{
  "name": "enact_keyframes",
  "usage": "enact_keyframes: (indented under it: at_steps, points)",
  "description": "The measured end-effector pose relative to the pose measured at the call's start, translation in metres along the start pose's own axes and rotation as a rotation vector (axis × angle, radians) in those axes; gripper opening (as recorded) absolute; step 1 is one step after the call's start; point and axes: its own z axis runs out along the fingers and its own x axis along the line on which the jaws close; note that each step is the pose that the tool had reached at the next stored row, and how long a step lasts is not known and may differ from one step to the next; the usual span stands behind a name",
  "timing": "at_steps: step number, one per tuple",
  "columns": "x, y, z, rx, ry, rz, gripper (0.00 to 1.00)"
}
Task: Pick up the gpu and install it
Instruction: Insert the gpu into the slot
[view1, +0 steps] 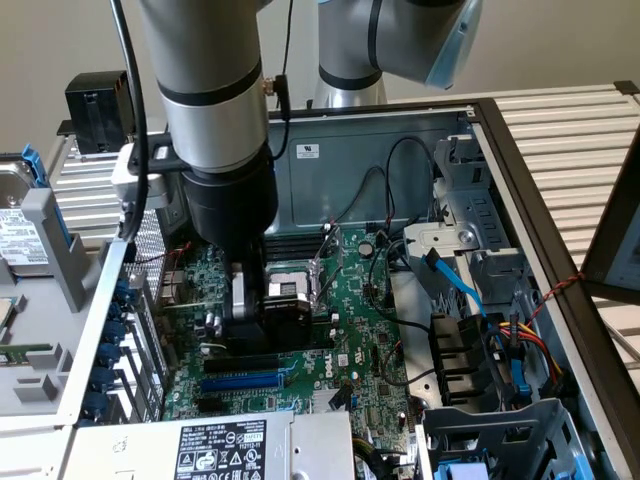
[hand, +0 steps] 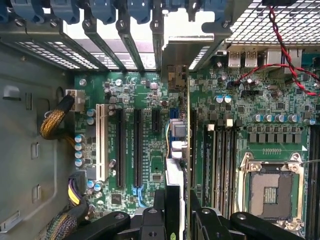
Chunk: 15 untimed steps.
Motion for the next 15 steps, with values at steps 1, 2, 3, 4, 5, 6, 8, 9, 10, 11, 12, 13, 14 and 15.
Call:
enact_keyframes:
  at_steps: [1,2,3,4,5,6,8,9,10,11,12,13,14,15]
  points:
    - [-0.0002,0.0003,0.0005,0.0001,-0.0001,0.0,0.28]
    - [-0.0005,0.0005,0.0008,-0.0001,0.0001,0.0,0.28]
    - [-0.0007,0.0008,0.0012,-0.0001,0.0002,0.0,0.28]
    - [-0.0009,0.0012,0.0014,-0.0001,0.0002,0.0,0.28]
    - [-0.0012,0.0017,0.0016,-0.0001,0.0002,0.0,0.28]
    - [-0.0012,0.0027,0.0018,0.0,0.0001,0.0,0.28]
    - [-0.0006,0.0035,0.0022,-0.0001,-0.0012,0.0,0.28]
    - [0.0006,0.0036,0.0031,-0.0002,-0.0031,0.0,0.28]
    - [0.0009,0.0036,0.0043,-0.0002,-0.0048,0.0,0.28]
    - [0.0009,0.0038,0.0056,-0.0001,-0.0057,0.0,0.28]
    - [0.001,0.0042,0.0063,-0.0003,-0.0066,0.0,0.28]
    - [0.001,0.0043,0.0068,-0.0004,-0.0081,0.0,0.28]
    - [0.001,0.0047,0.0074,-0.0005,-0.0095,0.0,0.28]
    - [0.001,0.0051,0.008,-0.0005,-0.0105,0.001,0.28]
